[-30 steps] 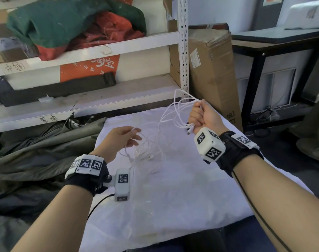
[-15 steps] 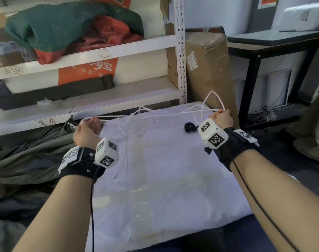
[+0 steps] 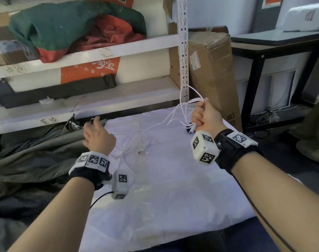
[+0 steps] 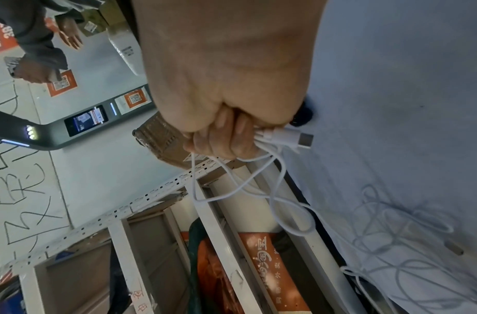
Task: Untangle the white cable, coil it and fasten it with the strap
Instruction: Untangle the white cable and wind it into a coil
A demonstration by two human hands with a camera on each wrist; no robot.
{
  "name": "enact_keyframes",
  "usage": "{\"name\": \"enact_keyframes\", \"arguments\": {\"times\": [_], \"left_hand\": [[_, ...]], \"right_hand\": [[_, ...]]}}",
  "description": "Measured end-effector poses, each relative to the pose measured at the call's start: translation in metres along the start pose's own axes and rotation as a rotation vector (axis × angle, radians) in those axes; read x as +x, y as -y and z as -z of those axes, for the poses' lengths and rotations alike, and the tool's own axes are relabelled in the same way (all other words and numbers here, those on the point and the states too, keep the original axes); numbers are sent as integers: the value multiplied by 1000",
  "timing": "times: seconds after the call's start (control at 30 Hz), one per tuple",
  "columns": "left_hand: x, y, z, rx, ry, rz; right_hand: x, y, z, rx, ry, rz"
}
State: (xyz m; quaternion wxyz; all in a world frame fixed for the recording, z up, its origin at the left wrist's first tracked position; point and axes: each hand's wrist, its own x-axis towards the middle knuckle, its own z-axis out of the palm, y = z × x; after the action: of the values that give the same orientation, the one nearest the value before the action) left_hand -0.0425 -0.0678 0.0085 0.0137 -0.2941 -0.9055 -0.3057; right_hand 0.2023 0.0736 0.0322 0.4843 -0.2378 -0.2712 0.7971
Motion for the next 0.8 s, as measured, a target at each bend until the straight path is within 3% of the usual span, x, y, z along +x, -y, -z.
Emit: {"name": "enact_keyframes", "arguments": {"times": [0.13, 0.23, 0.3, 0.37, 0.5, 0.57, 0.63, 0.73, 0.8], "left_hand": [[5, -20, -15, 95, -9, -550], [6, -37, -32, 165, 214, -814], [10, -39, -40, 292, 445, -775], [12, -39, -40, 474, 560, -676], [11, -37, -28, 838, 492, -619], [17, -29, -26, 887, 433, -605], [25, -23, -27, 716, 455, -524], [26, -28, -21, -84, 600, -253], [20, -39, -9, -460, 605, -184]], "right_hand": [[-1, -4, -6, -31, 60, -46], [-1, -7, -9, -43, 75, -58], [-1, -6, -10, -40, 87, -64], [-1, -5, -9, -36, 92, -63], [5, -4, -2, -23, 56, -25], [7, -2, 3, -4, -1, 5], [10, 0, 8, 12, -71, 47], [13, 1, 13, 30, -166, 103], [13, -1, 15, 28, -212, 115]]}}
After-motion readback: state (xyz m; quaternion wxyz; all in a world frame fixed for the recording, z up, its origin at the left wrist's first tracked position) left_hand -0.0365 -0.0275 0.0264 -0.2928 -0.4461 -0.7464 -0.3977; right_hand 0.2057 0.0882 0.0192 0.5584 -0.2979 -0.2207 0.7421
